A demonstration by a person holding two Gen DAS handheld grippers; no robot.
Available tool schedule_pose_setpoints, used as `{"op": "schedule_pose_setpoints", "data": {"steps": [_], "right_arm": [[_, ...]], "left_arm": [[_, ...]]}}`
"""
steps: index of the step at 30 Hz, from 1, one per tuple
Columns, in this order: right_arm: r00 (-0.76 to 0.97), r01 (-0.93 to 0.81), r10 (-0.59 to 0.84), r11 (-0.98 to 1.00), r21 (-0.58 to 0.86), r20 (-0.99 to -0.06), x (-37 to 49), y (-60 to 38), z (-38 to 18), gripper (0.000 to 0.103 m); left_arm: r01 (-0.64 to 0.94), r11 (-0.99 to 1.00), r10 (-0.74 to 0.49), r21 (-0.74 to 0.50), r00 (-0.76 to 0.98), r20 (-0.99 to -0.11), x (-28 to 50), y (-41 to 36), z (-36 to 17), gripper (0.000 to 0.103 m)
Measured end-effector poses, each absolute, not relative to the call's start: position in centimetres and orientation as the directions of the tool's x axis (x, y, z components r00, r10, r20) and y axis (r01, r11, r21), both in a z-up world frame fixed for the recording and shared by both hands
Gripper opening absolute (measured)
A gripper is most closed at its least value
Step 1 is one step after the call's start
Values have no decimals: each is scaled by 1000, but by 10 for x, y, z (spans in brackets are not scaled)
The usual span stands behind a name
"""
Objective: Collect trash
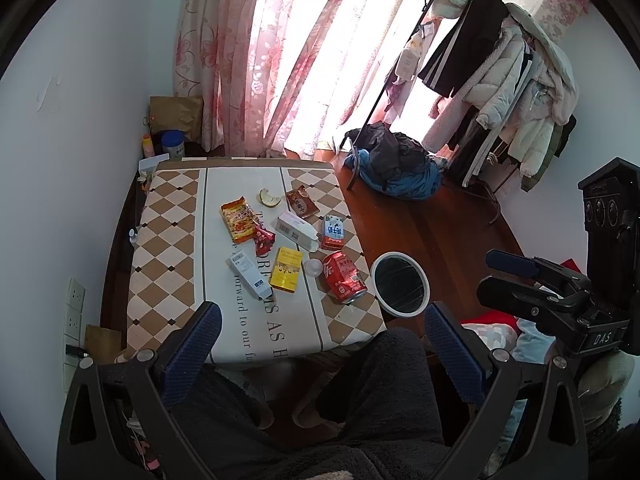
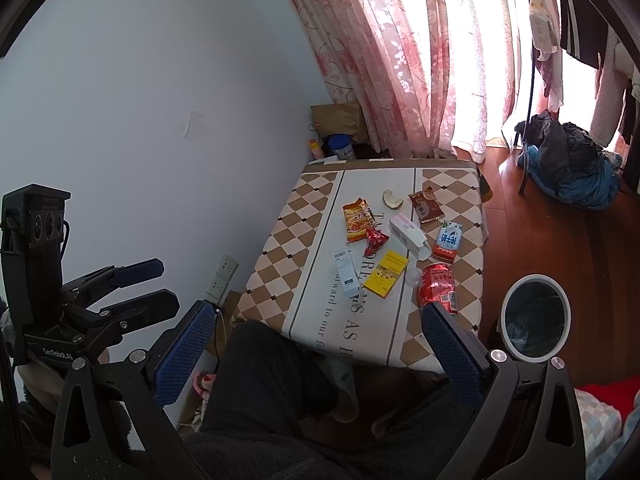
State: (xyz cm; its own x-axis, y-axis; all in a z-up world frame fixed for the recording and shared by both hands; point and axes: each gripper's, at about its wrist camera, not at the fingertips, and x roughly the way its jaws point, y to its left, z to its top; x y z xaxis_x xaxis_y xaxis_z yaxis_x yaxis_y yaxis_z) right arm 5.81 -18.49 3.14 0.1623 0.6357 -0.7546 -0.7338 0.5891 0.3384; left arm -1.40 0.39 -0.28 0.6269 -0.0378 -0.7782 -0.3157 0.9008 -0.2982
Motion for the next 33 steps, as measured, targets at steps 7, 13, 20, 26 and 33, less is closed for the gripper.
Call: {"op": "schedule_pose_setpoints", "data": {"steps": [7,13,20,26,33], "right_arm": [[212,-697,637,630,342,-741,71,-189,26,103],[372,-652,524,735,186,-766,100,-180,-11,103],[282,-542,362,824,164,-888,172,-161,-126,103],[178,-509,234,853,114,-956,220,-137,-227,103],[96,-522,135,851,65,-986,249,-109,-297,103]], "left_arm": [[-359,897,17,-258,612,-791,-1,12,-11,103],[-514,854,229,-77,505,-832,40,44,-61,103],[-618,786,219,-19,308,-926,100,87,-172,103],[-680,731,84,-56,171,-982,142,104,-265,102],[-708,697,-60,-112,98,-993,175,113,-340,75]]}}
